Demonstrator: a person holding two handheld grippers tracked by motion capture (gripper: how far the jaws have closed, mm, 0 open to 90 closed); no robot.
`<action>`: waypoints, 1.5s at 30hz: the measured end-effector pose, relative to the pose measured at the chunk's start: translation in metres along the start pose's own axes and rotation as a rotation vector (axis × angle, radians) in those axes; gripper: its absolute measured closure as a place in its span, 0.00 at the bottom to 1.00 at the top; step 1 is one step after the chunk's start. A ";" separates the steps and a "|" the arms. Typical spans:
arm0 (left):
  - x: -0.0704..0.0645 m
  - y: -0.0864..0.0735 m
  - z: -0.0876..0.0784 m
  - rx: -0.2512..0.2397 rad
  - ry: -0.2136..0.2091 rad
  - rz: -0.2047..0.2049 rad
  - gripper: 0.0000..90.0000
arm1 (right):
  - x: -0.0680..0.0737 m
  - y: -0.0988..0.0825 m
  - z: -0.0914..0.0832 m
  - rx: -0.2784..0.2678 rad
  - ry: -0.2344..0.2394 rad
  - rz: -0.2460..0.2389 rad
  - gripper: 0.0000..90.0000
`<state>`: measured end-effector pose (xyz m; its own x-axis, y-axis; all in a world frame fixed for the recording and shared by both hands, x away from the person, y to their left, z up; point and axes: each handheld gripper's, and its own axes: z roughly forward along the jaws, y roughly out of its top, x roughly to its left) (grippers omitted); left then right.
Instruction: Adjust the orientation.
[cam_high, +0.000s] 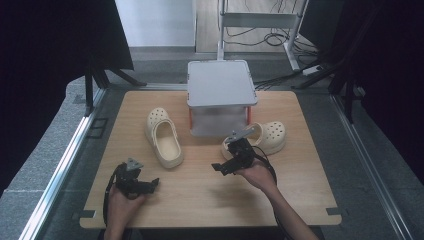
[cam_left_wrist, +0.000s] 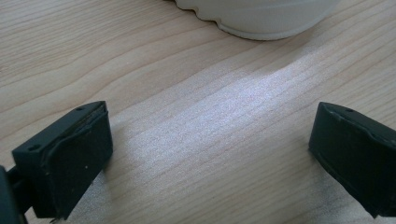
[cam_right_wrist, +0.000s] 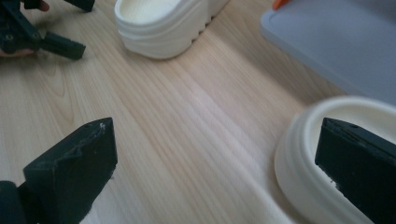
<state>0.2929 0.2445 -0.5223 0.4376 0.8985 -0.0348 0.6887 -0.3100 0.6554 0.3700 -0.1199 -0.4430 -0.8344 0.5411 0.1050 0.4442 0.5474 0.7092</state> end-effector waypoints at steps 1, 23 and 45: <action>0.000 0.000 0.000 0.000 0.000 0.000 0.00 | 0.001 0.004 0.003 0.004 0.000 -0.005 0.00; 0.000 0.000 0.000 0.000 -0.002 0.000 0.00 | 0.012 0.081 0.077 0.032 -0.028 0.004 0.18; 0.000 0.000 0.001 -0.001 -0.007 0.008 0.00 | 0.016 0.135 0.164 0.089 -0.150 0.026 0.46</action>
<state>0.2936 0.2443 -0.5225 0.4467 0.8940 -0.0348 0.6847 -0.3166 0.6565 0.4699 0.0676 -0.4594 -0.7671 0.6414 0.0128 0.4979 0.5827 0.6423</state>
